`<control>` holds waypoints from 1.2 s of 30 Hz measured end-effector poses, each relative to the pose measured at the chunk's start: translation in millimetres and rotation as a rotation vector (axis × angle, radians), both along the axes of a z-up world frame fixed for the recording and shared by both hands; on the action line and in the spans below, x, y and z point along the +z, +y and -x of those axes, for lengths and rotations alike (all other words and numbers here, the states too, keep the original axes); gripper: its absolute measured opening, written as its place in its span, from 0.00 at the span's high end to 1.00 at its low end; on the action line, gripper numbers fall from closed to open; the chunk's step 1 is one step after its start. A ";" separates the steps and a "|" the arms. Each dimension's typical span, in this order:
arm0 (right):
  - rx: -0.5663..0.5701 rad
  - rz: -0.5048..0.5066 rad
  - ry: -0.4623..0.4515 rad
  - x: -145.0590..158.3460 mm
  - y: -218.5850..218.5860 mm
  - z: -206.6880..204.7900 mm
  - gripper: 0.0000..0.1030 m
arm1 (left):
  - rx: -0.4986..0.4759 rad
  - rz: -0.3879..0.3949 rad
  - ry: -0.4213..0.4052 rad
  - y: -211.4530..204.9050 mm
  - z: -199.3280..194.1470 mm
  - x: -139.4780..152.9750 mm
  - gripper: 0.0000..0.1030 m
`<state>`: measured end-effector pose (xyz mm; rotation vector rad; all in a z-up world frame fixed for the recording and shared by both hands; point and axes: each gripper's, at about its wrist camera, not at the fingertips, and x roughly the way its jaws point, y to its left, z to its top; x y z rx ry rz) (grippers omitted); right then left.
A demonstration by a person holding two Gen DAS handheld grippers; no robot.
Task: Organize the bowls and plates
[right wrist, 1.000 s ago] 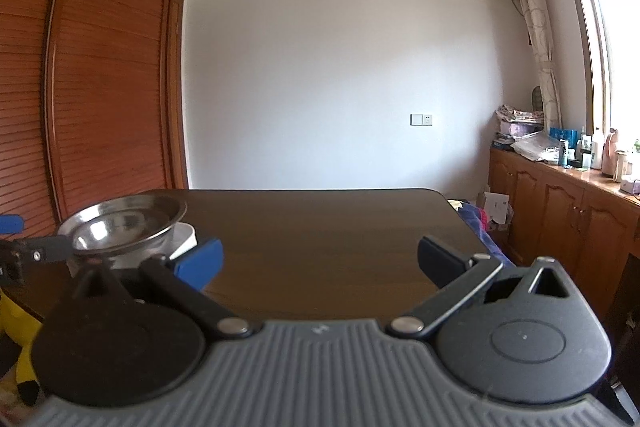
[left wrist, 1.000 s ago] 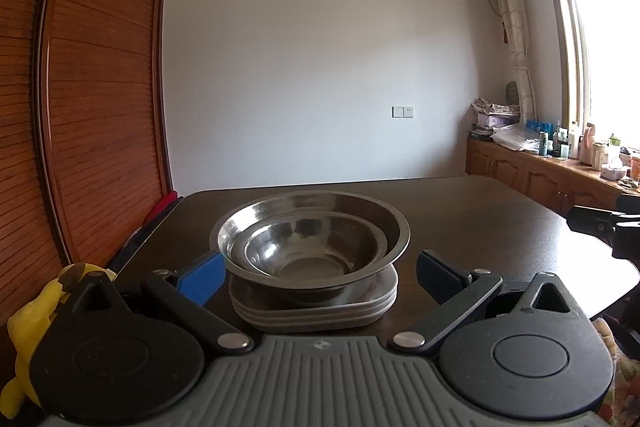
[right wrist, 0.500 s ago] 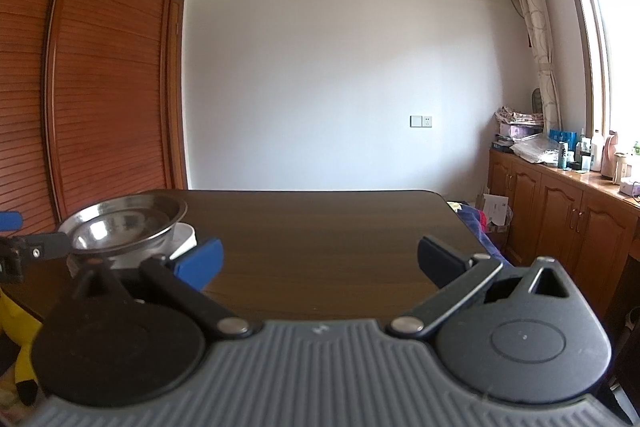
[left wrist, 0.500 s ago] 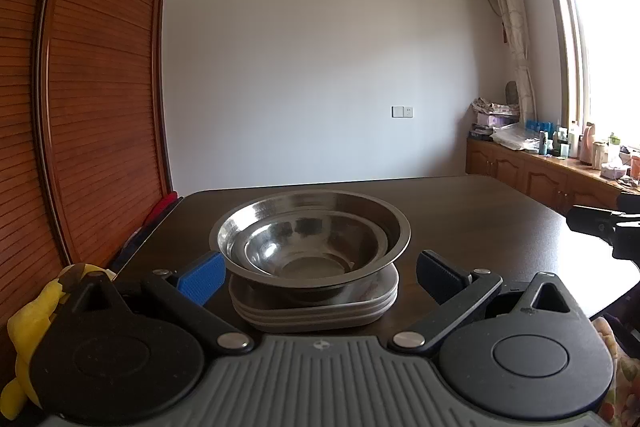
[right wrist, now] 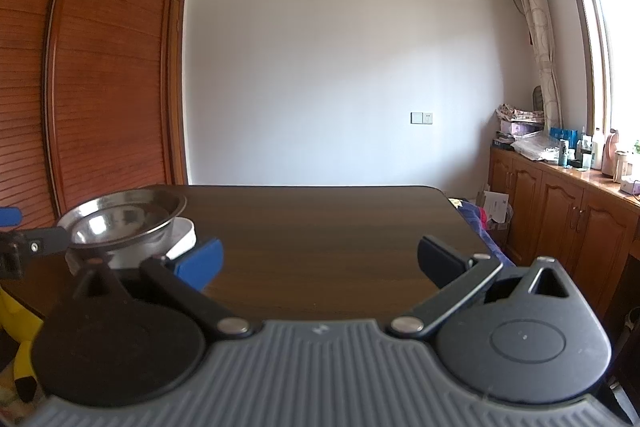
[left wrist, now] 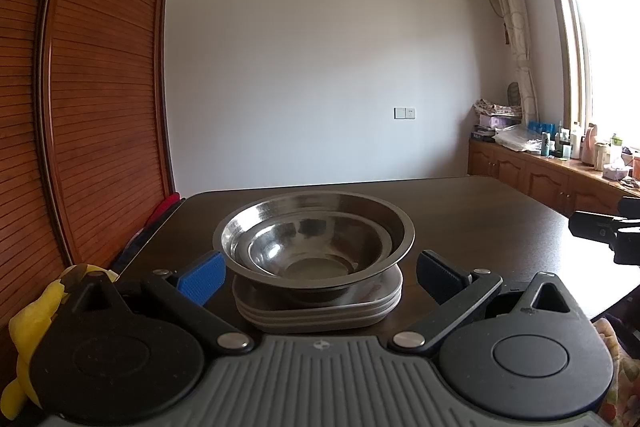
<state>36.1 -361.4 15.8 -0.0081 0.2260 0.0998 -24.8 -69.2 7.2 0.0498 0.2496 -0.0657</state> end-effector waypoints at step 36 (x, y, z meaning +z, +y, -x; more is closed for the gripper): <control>0.000 -0.004 0.007 -0.9 -1.2 -0.2 0.00 | 0.003 0.001 -0.005 1.6 1.7 0.8 0.00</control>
